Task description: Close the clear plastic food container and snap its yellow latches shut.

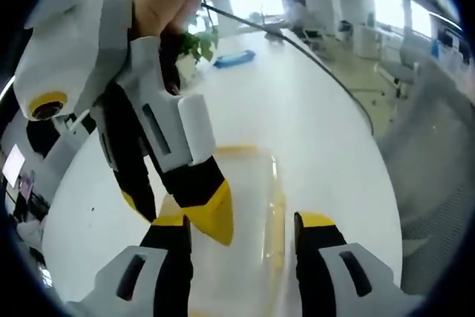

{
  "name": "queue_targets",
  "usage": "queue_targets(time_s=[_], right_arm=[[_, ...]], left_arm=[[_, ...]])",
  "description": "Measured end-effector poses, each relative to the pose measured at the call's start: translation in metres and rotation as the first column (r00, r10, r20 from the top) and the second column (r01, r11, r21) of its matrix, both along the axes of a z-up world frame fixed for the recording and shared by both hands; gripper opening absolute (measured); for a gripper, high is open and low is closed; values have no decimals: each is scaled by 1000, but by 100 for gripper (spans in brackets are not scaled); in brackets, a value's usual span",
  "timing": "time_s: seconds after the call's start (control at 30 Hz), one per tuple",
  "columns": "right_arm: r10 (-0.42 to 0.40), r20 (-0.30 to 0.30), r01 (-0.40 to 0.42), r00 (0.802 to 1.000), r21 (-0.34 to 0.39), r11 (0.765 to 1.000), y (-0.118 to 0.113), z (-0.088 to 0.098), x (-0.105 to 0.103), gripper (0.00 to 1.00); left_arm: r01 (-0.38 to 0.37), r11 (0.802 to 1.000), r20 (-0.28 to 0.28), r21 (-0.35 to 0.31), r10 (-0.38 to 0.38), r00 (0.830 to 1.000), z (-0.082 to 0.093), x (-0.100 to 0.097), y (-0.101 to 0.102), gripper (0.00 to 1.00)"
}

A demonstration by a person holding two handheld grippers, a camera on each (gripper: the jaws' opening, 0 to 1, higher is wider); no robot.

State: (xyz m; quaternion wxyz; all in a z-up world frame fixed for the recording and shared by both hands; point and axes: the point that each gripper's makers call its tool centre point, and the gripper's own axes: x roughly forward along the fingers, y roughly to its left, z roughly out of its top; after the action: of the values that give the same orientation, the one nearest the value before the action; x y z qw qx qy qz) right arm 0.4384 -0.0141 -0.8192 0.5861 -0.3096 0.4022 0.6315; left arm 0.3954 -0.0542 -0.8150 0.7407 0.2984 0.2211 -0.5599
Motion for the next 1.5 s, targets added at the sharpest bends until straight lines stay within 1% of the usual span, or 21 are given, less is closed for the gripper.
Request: queue_targets(time_s=[0.1, 0.2, 0.27, 0.33, 0.37, 0.4, 0.57, 0.67, 0.87, 0.97, 1.2, 1.3, 1.43, 1.5], right_arm=[[-36, 4, 36, 999, 11, 999, -2, 0, 1, 51], [-68, -14, 68, 998, 18, 998, -5, -1, 0, 51], [-80, -13, 80, 997, 20, 997, -7, 0, 1, 51], [-82, -9, 82, 997, 18, 996, -8, 0, 0, 52], [-85, -4, 85, 996, 16, 996, -9, 1, 0, 52], [-94, 0, 94, 996, 16, 995, -10, 2, 1, 53], [-138, 2, 138, 990, 46, 989, -10, 8, 2, 55], [-147, 13, 146, 989, 46, 988, -14, 11, 0, 55], [-175, 34, 173, 984, 55, 983, -21, 17, 0, 57], [-175, 38, 173, 984, 44, 984, -26, 18, -4, 59], [-202, 35, 201, 979, 43, 979, -35, 18, -12, 61], [-207, 34, 206, 978, 32, 978, -40, 17, -16, 62], [-221, 28, 220, 975, 35, 975, -44, 16, -19, 64], [-224, 27, 223, 974, 31, 974, -45, 15, -21, 65]], left_arm=[[-9, 1000, -12, -3, 9, 1000, 0, -1, 3, 56], [-29, 1000, -14, 0, 29, 999, 1, 1, 8, 57], [-41, 999, -18, -7, 41, 999, 3, 2, 10, 57], [-68, 997, -34, -29, 67, 997, 6, 3, 12, 57], [-90, 995, -54, -48, 88, 995, 8, 3, 12, 57], [-102, 993, -63, -57, 99, 993, 9, 3, 12, 57], [-141, 988, -55, -58, 138, 989, 12, 5, 19, 59], [-157, 985, -66, -69, 153, 986, 16, 5, 23, 59], [-202, 976, -64, -80, 197, 978, 22, 9, 32, 60], [-222, 971, -69, -89, 216, 974, 24, 11, 36, 62], [-274, 956, -90, -105, 265, 960, 27, 14, 44, 65], [-285, 952, -93, -107, 276, 957, 27, 14, 46, 65], [-297, 949, -100, -106, 287, 953, 27, 13, 50, 66], [-308, 946, -111, -103, 297, 948, 24, 13, 52, 67]])
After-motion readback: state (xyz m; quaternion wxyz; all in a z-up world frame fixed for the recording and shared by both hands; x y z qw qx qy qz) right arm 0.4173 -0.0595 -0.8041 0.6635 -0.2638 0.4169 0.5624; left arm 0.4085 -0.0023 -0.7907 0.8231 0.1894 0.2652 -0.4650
